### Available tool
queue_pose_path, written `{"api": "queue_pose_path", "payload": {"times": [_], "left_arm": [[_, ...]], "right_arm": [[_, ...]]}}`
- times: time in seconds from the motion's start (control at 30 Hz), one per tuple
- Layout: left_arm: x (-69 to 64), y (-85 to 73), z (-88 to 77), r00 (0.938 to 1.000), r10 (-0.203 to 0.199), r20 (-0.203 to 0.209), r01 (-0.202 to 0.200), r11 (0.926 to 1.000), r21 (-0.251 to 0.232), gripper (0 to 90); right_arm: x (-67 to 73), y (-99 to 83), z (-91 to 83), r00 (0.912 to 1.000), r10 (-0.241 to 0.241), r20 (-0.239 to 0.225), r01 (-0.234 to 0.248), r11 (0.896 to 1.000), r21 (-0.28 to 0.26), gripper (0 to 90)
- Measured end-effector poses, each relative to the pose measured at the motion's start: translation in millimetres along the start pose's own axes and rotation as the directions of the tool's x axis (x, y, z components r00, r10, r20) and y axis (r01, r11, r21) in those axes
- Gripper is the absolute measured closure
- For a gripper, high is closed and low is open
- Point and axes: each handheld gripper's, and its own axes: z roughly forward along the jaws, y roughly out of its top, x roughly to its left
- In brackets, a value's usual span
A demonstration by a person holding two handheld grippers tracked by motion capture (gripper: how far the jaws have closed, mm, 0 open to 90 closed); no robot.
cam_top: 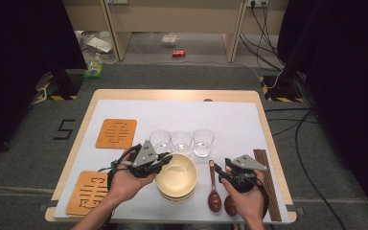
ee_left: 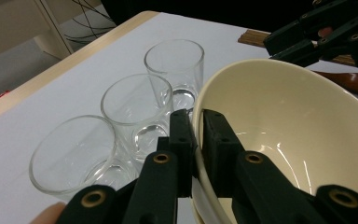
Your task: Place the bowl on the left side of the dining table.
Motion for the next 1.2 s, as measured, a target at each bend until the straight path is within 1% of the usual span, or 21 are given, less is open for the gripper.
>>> {"api": "queue_pose_path", "payload": {"times": [0.17,0.23,0.37,0.47,0.63,0.97,1.1,1.2], "left_arm": [[-0.6,4.1,-6.4,1.0000,0.005,-0.007,-0.005,0.9995,-0.030,82.1],[-1.1,6.5,-10.5,0.9998,0.008,-0.016,-0.009,0.9986,-0.052,82.1],[-0.7,8.8,-14.3,0.9996,0.010,-0.027,-0.012,0.9975,-0.069,82.2],[1.5,10.9,-17.4,0.9993,0.013,-0.035,-0.015,0.9972,-0.074,82.3],[5.1,11.5,-20.1,0.9989,0.007,-0.047,-0.010,0.9972,-0.074,82.3],[10.4,14.5,-26.4,0.9983,0.002,-0.059,-0.008,0.9961,-0.088,82.4],[14.4,15.4,-29.5,0.9974,-0.001,-0.072,-0.006,0.9955,-0.095,82.4],[17.2,15.5,-31.4,0.9966,-0.004,-0.082,-0.004,0.9958,-0.091,82.4]], "right_arm": [[0.0,-0.2,-0.5,1.0000,0.003,0.000,-0.003,1.000,0.000,52.2],[-0.2,-0.3,-0.7,1.0000,0.003,0.001,-0.003,1.000,0.000,52.1],[-0.7,-0.3,-0.8,1.0000,0.002,0.003,-0.002,1.000,-0.001,52.1],[-0.2,-0.3,-0.7,1.0000,0.004,0.002,-0.004,1.000,0.000,52.1],[-0.2,-0.4,-0.6,1.0000,0.007,0.002,-0.007,1.000,0.000,52.1],[0.0,-0.5,-0.1,1.0000,0.004,0.000,-0.004,1.000,0.001,52.1],[0.0,-0.3,-0.2,1.0000,0.006,0.001,-0.006,1.000,-0.001,52.1],[-0.2,-0.4,-0.1,1.0000,0.005,0.001,-0.005,1.000,0.000,52.0]]}}
